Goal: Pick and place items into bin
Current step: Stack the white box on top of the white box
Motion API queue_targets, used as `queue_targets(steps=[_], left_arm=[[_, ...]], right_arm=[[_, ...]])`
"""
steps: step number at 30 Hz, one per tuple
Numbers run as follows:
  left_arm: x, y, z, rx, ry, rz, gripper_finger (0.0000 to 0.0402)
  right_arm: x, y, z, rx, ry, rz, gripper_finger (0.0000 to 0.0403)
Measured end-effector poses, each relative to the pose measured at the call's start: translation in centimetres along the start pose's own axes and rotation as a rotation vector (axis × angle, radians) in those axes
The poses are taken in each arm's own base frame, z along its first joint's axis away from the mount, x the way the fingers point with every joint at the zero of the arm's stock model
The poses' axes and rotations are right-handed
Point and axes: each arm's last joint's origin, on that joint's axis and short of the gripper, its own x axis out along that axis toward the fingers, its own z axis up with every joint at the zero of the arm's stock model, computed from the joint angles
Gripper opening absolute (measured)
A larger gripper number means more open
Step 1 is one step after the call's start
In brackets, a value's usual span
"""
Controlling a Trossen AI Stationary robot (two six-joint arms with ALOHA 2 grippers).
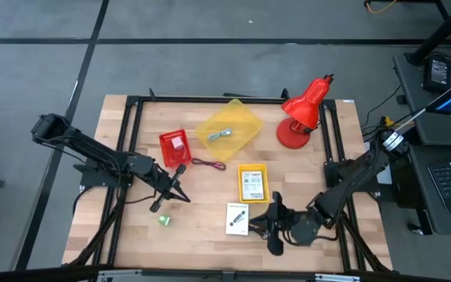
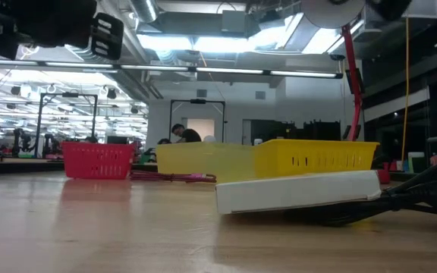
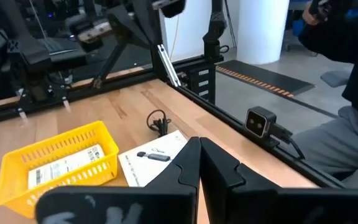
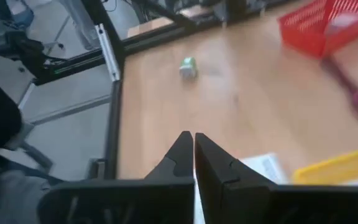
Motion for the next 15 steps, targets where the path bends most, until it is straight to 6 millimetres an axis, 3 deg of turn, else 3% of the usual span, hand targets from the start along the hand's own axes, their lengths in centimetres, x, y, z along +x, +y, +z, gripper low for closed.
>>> queue_targets(steps=[11, 15], left_arm=[[3.4, 0.1, -0.6, 0.039, 0.106, -0.04, 0.0003], [3.8, 0.1, -0.7, 0.036, 0.115, -0.041, 0.0003]], right_arm=[[1.3, 3.3, -3.9, 0.343, 0.15, -0.071, 0.0], [1.4, 3.8, -4.1, 0.447, 0.255, -0.155, 0.0]])
